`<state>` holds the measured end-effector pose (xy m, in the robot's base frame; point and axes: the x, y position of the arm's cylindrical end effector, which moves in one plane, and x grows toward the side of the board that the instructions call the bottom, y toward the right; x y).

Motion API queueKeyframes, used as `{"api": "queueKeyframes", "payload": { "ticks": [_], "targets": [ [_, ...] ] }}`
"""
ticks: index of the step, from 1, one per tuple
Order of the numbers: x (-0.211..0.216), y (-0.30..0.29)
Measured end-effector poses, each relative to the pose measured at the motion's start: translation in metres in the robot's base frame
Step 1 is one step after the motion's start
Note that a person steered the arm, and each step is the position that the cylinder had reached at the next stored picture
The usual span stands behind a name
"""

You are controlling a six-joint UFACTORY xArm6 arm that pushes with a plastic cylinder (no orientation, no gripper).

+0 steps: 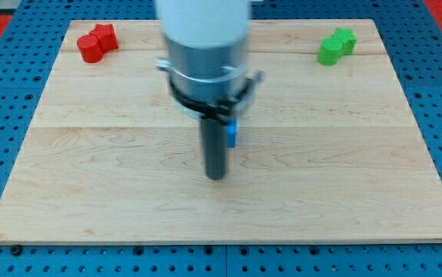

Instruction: Move the green star above the blue triangle

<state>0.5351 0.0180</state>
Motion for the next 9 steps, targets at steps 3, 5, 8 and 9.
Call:
{"api": "queueKeyframes", "payload": {
  "ticks": [3,5,8,9],
  "targets": [
    [-0.143,0.174],
    [-0.252,0.255],
    [-0.247,0.148],
    [-0.230,0.094]
  ]
}}
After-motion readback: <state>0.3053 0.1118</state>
